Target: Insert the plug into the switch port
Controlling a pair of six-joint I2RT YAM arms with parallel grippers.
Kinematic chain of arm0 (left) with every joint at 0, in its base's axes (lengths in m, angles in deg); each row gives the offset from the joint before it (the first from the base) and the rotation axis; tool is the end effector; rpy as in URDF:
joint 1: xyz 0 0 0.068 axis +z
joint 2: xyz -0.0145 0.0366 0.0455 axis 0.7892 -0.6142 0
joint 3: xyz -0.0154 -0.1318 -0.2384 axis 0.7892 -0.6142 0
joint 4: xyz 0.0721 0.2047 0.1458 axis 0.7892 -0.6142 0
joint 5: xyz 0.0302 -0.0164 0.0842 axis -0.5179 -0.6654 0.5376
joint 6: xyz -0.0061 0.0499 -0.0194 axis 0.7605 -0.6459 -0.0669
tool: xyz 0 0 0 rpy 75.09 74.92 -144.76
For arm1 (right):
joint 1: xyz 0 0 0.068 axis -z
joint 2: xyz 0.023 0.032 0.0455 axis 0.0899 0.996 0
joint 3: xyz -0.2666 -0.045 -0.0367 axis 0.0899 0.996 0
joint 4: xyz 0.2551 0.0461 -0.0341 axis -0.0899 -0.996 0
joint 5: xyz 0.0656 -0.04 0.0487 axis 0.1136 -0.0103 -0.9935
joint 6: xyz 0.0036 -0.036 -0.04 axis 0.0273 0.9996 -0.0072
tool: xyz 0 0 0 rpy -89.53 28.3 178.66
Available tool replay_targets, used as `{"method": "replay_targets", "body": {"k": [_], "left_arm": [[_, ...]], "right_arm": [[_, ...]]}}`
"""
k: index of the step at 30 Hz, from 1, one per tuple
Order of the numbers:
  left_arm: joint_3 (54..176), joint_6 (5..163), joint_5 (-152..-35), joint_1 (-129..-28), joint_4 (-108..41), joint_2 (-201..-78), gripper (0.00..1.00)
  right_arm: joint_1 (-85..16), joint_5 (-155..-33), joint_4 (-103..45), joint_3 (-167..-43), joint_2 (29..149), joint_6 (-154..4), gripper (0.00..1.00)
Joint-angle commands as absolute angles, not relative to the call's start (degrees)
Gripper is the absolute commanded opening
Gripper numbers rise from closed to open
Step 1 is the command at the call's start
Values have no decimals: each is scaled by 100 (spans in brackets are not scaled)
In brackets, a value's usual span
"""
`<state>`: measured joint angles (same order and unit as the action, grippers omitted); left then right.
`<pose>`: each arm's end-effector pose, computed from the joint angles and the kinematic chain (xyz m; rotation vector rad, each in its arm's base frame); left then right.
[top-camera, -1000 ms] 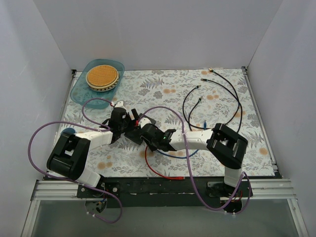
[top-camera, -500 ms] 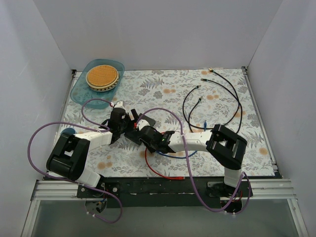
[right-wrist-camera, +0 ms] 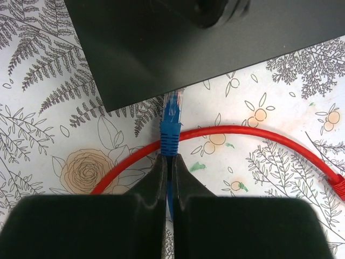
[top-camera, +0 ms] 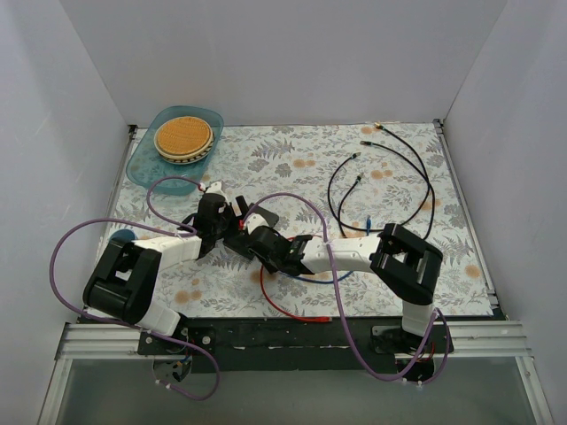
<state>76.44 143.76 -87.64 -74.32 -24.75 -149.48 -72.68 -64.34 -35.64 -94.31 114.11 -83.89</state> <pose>0.2585 -0.1070 0.1513 -1.0031 2.2245 -0.8580 0.1604 0.3528 0.1698 -0.8737 2.1890 0.2426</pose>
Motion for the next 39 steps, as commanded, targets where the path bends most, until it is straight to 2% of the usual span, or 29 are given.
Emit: {"method": "replay_targets", "body": {"k": [1,25,39], "left_arm": [[7561,14415,-9177,-7487,-2635,-14840,87],[7842,13703,-9590,-7487,-2389,-15016,91],[8106,13590,-9433,-7276,-2362,-15165,95]], "right_arm": [[-7292,-6266,-2932,-9728,11231,-8353,1],[-7292,-6749,-2044,-9104,11354,-7694,1],[-7283,-7452,-2790,-9543,11705,-7457,1]]}}
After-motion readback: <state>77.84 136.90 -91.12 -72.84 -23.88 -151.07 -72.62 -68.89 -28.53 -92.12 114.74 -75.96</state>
